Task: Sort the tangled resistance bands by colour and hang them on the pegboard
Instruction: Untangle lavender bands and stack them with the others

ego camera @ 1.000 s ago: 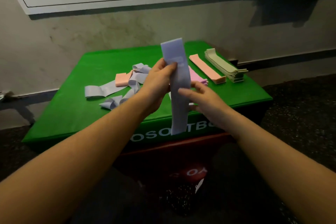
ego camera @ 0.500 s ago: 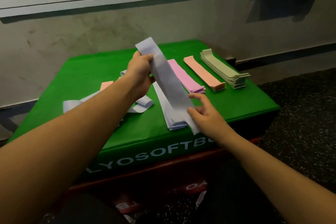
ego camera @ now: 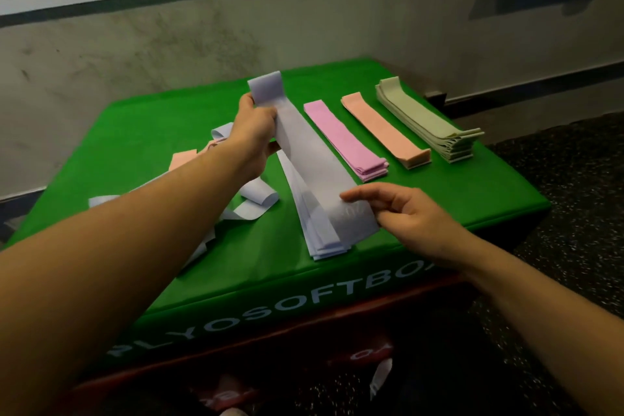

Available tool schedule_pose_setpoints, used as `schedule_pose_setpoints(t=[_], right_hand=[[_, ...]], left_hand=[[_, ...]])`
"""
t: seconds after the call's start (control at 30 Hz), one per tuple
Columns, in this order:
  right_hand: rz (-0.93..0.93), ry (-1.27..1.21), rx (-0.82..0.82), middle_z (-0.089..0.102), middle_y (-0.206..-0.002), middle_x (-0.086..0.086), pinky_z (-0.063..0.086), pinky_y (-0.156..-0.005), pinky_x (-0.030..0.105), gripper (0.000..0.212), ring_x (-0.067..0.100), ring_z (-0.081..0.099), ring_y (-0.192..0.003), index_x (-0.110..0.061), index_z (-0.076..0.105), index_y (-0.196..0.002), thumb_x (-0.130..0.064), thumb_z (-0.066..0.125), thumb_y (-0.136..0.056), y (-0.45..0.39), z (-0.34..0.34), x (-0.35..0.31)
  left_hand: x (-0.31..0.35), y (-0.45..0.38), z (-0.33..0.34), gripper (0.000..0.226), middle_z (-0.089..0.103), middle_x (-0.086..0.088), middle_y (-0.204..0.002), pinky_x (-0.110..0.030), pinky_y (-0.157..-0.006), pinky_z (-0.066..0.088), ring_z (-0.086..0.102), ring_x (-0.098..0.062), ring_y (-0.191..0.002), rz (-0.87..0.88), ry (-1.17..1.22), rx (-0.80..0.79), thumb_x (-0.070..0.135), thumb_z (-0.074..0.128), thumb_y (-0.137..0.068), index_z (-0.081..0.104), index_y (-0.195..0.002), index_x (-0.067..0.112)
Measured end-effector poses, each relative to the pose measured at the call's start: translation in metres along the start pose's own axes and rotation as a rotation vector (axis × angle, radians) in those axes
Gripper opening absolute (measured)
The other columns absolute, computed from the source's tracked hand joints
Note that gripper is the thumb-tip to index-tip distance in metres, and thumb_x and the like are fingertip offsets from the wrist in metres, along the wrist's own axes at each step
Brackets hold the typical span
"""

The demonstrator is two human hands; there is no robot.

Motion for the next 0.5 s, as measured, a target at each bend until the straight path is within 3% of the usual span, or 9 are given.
schedule_pose_setpoints(t=[0.03,0.1,0.13,0.2,0.27,0.33,0.5], right_hand=[[-0.021,0.027,-0.016,0.074,-0.109,-0.013,0.055,-0.09,0.048,0.05,0.044,0.064,-0.105,-0.032,0.072,-0.107,0.011,0.051,-0.092,-0.003,-0.001,-0.002],[-0.042,0.036,-0.029,0.074,-0.102,-0.016,0.055,-0.086,0.024,0.033,0.011,0.07,-0.1,-0.025,0.071,-0.105,0.004,0.064,-0.09,-0.007,-0.002,-0.006],[-0.077,0.088,-0.026,0.073,-0.101,-0.014,0.052,-0.085,0.019,0.024,0.006,0.068,-0.098,-0.024,0.072,-0.103,-0.005,0.069,-0.088,-0.01,-0.002,-0.009],[-0.25,0.37,0.035,0.062,-0.105,-0.009,0.046,-0.088,0.021,0.015,0.012,0.057,-0.102,-0.026,0.075,-0.099,-0.031,0.074,-0.084,-0.014,-0.007,-0.016],[-0.421,0.655,0.093,0.055,-0.115,-0.005,0.044,-0.092,0.036,0.023,0.02,0.05,-0.105,-0.026,0.078,-0.094,-0.044,0.07,-0.083,-0.016,-0.008,-0.019],[-0.521,0.717,0.071,0.061,-0.116,-0.004,0.045,-0.087,0.045,0.02,0.023,0.054,-0.101,-0.023,0.079,-0.096,-0.035,0.068,-0.083,-0.019,-0.005,-0.019],[-0.569,0.698,0.015,0.071,-0.098,-0.01,0.05,-0.076,0.043,0.021,0.018,0.062,-0.089,-0.02,0.076,-0.101,-0.022,0.07,-0.082,-0.031,0.0,-0.011]], left_hand=[[-0.001,-0.003,0.002,0.036,0.058,-0.005,-0.109,-0.032,-0.064,0.05,0.06,-0.02,-0.093,0.005,-0.012,-0.004,0.002,0.039,-0.099,0.04,-0.13,0.02],[-0.004,-0.01,0.004,0.037,0.058,-0.006,-0.111,-0.032,-0.066,0.052,0.06,-0.02,-0.095,0.008,-0.039,-0.011,0.001,0.04,-0.098,0.041,-0.13,0.019],[-0.006,-0.014,0.004,0.037,0.059,-0.007,-0.113,-0.032,-0.065,0.052,0.061,-0.021,-0.096,0.006,-0.053,-0.013,0.001,0.04,-0.099,0.042,-0.132,0.018],[-0.01,-0.021,0.003,0.037,0.061,-0.008,-0.115,-0.03,-0.063,0.053,0.062,-0.02,-0.095,0.003,-0.082,-0.018,0.002,0.041,-0.099,0.047,-0.134,0.014],[-0.014,-0.028,0.002,0.034,0.064,-0.008,-0.114,-0.027,-0.059,0.054,0.064,-0.019,-0.093,0.004,-0.107,-0.027,0.002,0.044,-0.099,0.051,-0.131,0.011],[-0.018,-0.034,0.001,0.029,0.064,-0.006,-0.109,-0.024,-0.057,0.054,0.065,-0.017,-0.09,0.012,-0.135,-0.023,0.003,0.047,-0.099,0.053,-0.126,0.011],[-0.032,-0.051,-0.003,0.03,0.061,-0.001,-0.097,-0.017,-0.049,0.049,0.059,-0.011,-0.079,0.029,-0.253,-0.003,0.005,0.057,-0.097,0.05,-0.123,0.016]])
Point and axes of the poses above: each hand's wrist, its own y-axis away from the middle knuckle, its own z-axis out of the palm, x = y × z, the point moved 8 cm from there along -y, towards the middle knuckle
